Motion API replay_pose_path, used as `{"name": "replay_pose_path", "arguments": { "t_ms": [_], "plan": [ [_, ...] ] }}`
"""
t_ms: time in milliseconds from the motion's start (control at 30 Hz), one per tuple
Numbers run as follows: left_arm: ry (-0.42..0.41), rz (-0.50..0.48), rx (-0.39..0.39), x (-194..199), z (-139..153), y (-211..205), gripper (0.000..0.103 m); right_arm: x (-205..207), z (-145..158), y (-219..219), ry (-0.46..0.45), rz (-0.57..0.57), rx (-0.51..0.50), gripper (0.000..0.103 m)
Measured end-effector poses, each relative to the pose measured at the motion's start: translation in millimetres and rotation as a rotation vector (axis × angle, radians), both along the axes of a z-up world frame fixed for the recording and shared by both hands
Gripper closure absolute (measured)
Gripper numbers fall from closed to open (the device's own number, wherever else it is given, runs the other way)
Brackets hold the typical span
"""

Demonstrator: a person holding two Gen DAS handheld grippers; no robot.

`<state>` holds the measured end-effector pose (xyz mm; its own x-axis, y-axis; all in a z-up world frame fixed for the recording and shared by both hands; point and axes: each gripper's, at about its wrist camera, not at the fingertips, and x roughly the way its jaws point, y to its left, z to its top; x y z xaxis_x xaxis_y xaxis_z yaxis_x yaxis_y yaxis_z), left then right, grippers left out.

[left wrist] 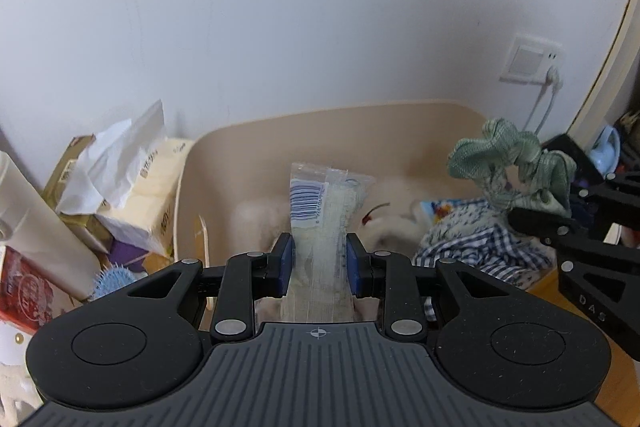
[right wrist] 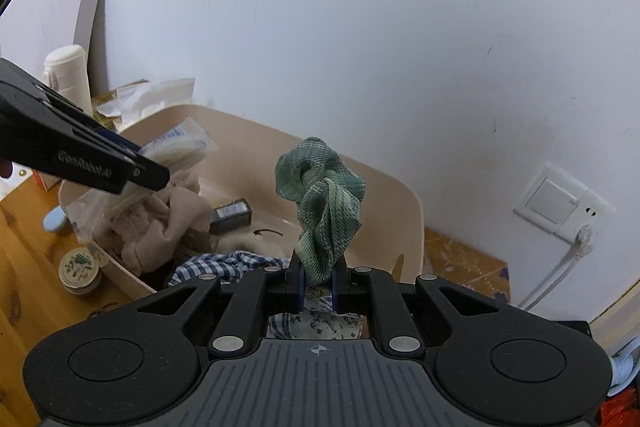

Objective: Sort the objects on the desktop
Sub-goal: 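Lower packet and sock into the basket and open both grippers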

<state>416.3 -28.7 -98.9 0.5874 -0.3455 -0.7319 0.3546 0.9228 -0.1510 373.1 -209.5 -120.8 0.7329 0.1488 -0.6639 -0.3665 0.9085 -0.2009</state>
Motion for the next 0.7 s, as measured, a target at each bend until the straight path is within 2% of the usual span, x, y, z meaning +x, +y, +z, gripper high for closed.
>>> {"name": "replay_pose_path", "arguments": {
  "t_ms": [133, 200, 233, 300, 367, 433, 567, 700],
  "plan": [
    [0.046, -0.016, 0.008, 1, -10, -4, 0.075, 5, -8, 1, 0.029, 0.003, 0.000, 0.088],
    [0.049, -0.026, 0.014, -1, -12, -7, 0.075, 6, -12, 1, 0.044, 0.010, -0.007, 0.075],
    [0.051, -0.029, 0.017, -2, -12, -8, 0.075, 8, -14, 1, 0.048, 0.012, -0.008, 0.073],
    [0.052, -0.033, 0.019, -2, -12, -8, 0.069, 9, -16, -1, 0.056, 0.007, -0.005, 0.068],
    [0.059, -0.037, 0.019, -3, -11, -8, 0.048, 6, -15, -4, 0.053, -0.009, -0.002, 0.057],
    [0.039, -0.023, 0.037, -6, -9, -8, 0.036, 4, -13, -6, 0.047, -0.017, 0.007, 0.046],
    [0.019, -0.015, 0.053, -11, -6, -7, 0.032, -5, -9, -8, 0.033, -0.011, 0.000, 0.030],
    [0.017, -0.005, 0.062, -17, -3, -3, 0.028, -14, -6, -11, 0.025, -0.017, 0.000, 0.019]
  ]
}}
